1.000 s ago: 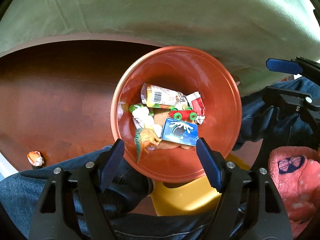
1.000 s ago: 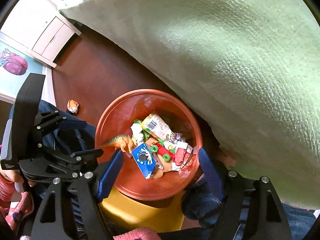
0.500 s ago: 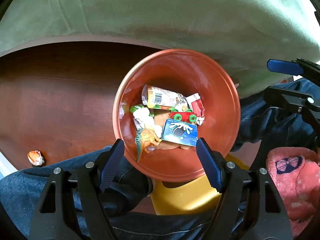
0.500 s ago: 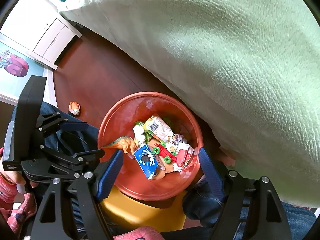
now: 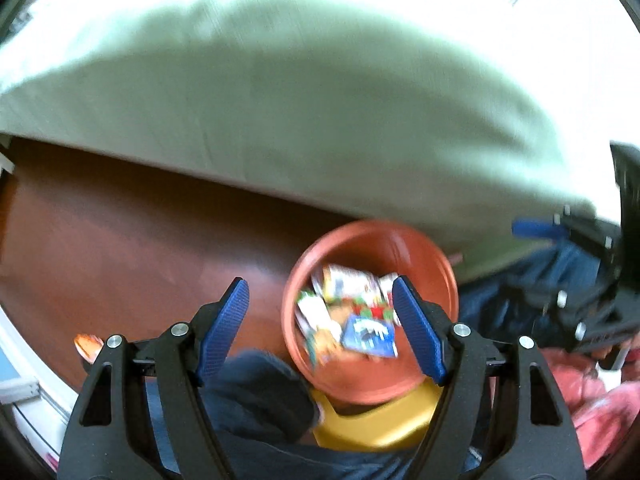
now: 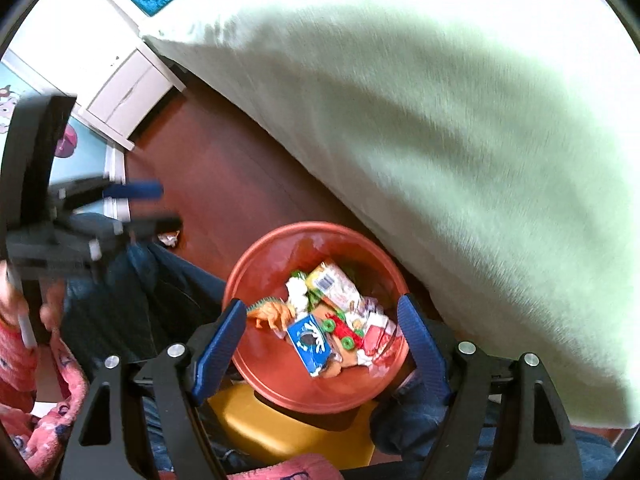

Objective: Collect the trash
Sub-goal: 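Raise both open grippers back toward the bed, then grasp the wooden block with the left gripper while the right gripper grasps the pale blue cup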

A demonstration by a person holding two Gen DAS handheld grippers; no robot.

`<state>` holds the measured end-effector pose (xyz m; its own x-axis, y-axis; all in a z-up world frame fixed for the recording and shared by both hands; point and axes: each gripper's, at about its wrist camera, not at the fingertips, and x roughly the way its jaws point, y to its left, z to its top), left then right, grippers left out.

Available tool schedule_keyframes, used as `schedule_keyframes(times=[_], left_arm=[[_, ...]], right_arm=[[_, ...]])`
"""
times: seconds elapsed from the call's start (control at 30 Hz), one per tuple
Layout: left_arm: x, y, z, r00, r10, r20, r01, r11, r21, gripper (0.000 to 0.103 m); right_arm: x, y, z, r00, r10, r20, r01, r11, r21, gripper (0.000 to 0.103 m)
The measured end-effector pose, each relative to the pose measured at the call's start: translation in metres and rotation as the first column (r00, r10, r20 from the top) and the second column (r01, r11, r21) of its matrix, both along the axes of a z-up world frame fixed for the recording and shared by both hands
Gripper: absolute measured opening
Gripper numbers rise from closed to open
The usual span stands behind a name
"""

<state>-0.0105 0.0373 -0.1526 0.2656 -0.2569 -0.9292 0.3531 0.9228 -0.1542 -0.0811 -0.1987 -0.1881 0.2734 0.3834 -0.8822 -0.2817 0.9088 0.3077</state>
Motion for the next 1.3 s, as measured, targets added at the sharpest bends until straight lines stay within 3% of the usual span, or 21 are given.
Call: schedule_keyframes(times=[0.1,0.23,0.33,0.47,0.63,0.73,0.9,1.03,1.07,1.3], left_arm=[[0.029,0.007,0.035,0.996,0.036,0.087,-0.034,0.999,-0.019,0.081],[0.076,0.007,0.089,0.967,0.069,0.245,-0.059,0.997,-0.049,0.085],[0.12,-0.002,0.129,0.922,0.078,0.38,-0.042,0.994,-0.1,0.089],[0.183,-0.021,0.148,0.869,0.074,0.489,-0.02,0.993,-0.114,0.09],[0.28,-0.048,0.133,0.885,0.084,0.459,-0.019,0.989,-0.144,0.09],[0.331,-0.068,0.109,0.894,0.086,0.439,-0.046,0.994,-0.1,0.09],[0.374,-0.085,0.08,0.915,0.077,0.397,-0.046,0.995,-0.087,0.087],[0.388,-0.098,0.07,0.934,0.047,0.355,-0.039,0.999,-0.031,0.049],[0.388,-0.102,0.071,0.931,0.038,0.363,-0.033,0.999,-0.021,0.044],[0.373,-0.094,0.082,0.924,0.041,0.381,-0.028,0.999,-0.038,0.044]], right_arm=[[0.0,-0.002,0.018,0.999,0.003,0.052,-0.004,1.0,0.014,0.078],[0.002,-0.006,0.036,0.994,-0.003,0.112,-0.001,0.999,0.033,0.08],[0.006,-0.009,0.044,0.992,-0.014,0.126,0.008,0.999,0.053,0.08],[0.014,-0.014,0.051,0.991,-0.032,0.133,0.021,0.996,0.087,0.081],[0.022,-0.017,0.06,0.987,-0.042,0.153,0.023,0.993,0.12,0.081],[0.028,-0.019,0.065,0.986,-0.04,0.16,0.018,0.99,0.138,0.081],[0.039,-0.027,0.069,0.985,-0.052,0.167,0.03,0.991,0.132,0.082],[0.046,-0.035,0.068,0.985,-0.075,0.158,0.053,0.988,0.142,0.082],[0.047,-0.036,0.069,0.984,-0.078,0.158,0.056,0.988,0.144,0.082],[0.048,-0.034,0.076,0.981,-0.076,0.18,0.045,0.984,0.171,0.082]])
